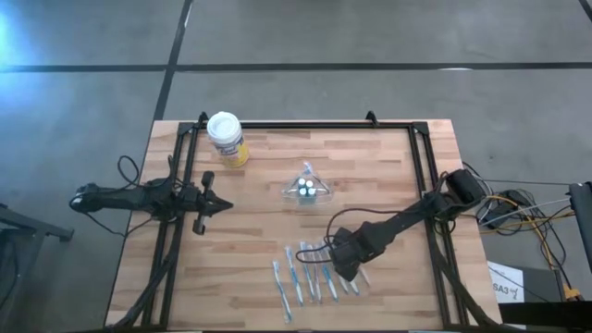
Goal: Pick & Place toothbrushing station
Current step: Put the orange toothbrush into the right section of the transparent organizer
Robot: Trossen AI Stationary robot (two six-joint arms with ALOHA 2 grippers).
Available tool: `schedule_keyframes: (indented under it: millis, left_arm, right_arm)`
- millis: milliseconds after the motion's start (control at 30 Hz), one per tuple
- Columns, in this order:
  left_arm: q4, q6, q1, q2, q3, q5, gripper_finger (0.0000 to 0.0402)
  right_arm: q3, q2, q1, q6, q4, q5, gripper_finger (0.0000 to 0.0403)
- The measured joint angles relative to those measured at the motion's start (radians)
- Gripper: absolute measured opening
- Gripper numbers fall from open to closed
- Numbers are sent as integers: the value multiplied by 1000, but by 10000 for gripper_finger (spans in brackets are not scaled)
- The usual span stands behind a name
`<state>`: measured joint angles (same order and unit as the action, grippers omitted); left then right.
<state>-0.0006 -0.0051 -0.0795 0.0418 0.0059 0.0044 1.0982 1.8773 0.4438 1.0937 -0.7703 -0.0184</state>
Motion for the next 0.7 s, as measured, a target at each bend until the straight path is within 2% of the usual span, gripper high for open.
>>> schedule_keyframes:
  millis: [300, 567, 700]
  left_arm:
    - [0, 0, 0, 0, 0, 0, 14]
    - [0, 6, 0, 1, 0, -1, 10]
    - [0, 7, 0, 5, 0, -2, 15]
  right_arm:
    - [16, -20, 2, -110, -3, -33, 20]
    - [35, -171, 1, -229, 6, -235, 17]
    - [26, -301, 19, -401, 118, -390, 16]
